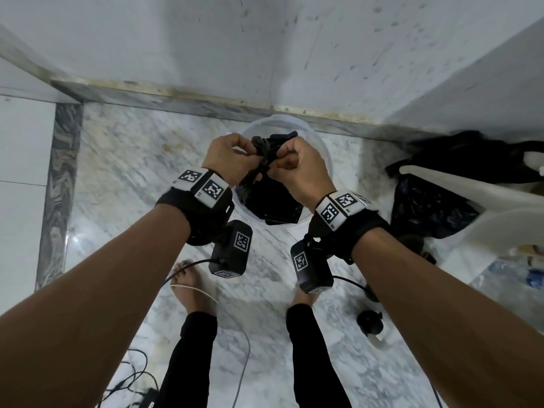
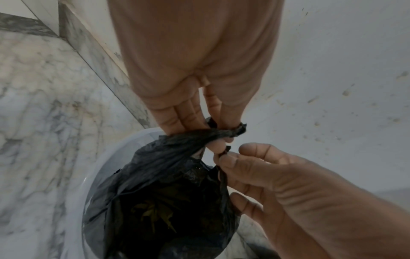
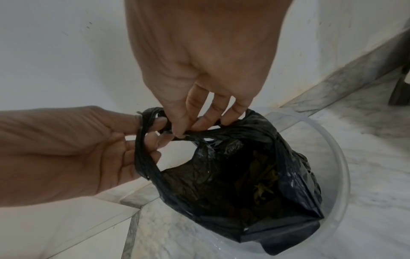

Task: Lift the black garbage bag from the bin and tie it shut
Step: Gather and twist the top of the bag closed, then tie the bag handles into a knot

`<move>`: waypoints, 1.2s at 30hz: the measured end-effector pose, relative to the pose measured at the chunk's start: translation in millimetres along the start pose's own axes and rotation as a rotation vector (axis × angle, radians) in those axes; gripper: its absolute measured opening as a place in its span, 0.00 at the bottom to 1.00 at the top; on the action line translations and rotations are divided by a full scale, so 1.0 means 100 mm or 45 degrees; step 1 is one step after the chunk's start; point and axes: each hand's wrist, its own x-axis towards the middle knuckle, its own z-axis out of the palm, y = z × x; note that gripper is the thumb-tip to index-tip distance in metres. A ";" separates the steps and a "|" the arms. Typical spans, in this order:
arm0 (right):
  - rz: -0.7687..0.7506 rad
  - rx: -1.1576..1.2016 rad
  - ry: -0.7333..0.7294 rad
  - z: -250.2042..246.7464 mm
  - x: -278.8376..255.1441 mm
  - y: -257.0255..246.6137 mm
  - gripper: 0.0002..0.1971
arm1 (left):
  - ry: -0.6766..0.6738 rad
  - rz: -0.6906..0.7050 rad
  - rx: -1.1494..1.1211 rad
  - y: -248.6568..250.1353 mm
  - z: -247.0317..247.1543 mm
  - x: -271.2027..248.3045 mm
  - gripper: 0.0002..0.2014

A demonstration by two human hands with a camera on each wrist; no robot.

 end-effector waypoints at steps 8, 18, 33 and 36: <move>0.081 0.140 0.042 -0.07 0.07 -0.05 0.11 | 0.063 0.031 0.146 -0.01 0.03 0.01 0.12; 0.188 -0.015 -0.126 -0.12 0.31 -0.22 0.23 | 0.068 0.149 0.260 0.01 0.06 0.01 0.10; -0.322 -1.381 -0.211 -0.75 0.41 0.35 0.17 | 0.044 0.552 1.342 -0.14 -0.49 0.34 0.16; -0.398 -1.597 -0.261 -0.79 0.40 0.48 0.15 | -0.005 0.576 1.567 -0.21 -0.49 0.36 0.18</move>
